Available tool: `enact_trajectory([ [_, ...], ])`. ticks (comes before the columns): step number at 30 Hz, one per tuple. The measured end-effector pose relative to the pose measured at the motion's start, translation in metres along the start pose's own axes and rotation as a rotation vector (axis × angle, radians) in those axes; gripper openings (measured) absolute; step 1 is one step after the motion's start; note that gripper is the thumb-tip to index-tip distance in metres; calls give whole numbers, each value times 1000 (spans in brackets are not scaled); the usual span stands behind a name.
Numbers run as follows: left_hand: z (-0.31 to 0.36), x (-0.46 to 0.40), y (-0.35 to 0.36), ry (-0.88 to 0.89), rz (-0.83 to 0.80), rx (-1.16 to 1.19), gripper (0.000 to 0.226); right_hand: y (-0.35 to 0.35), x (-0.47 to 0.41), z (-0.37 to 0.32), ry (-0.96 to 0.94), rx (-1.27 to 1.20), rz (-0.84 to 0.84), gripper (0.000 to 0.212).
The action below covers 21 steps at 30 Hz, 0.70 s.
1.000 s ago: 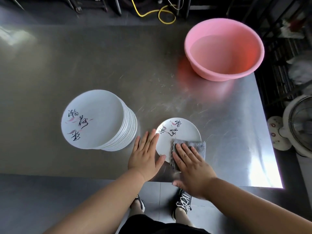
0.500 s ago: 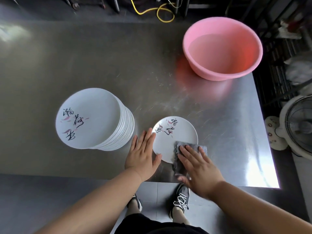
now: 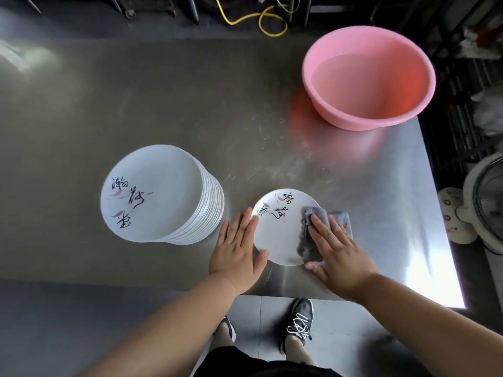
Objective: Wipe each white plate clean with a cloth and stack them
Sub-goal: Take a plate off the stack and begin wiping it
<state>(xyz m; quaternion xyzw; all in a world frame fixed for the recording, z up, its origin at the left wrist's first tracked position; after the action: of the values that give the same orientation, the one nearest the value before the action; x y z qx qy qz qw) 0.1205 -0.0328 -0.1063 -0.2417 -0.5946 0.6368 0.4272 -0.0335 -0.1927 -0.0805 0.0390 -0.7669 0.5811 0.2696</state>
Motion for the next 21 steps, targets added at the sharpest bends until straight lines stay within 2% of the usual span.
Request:
enact_trajectory([
  [3,0,-1,0,-4,-8,-5,81,-15,-22,2,13,-16,54,93],
  [7,-1,0,2,-15,-16,-12,82,-28,-49,7,19,21,26,86],
  [11,-4,-2,6,-26,-55,-4,85,-4,0,-13,99,-146,87,90],
  [14,-3,-1,5,-19,-61,-7,85,23,29,-32,113,-147,39,95],
  [21,-2,-1,0,-23,-56,15,88,-1,-22,-5,228,-177,69,92],
])
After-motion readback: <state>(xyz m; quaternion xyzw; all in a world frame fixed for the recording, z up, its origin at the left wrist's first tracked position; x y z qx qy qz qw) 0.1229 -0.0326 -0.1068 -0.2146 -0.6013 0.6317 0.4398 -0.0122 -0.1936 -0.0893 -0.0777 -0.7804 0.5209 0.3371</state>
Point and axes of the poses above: each hand's wrist, its own x-axis away from the middle knuckle, its own y-axis out of the palm, z = x × y, the point moved 10 cm from there along -x, towards the middle knuckle, and after that the axes turned 2 degrees about -z, right-handed, at the moved point
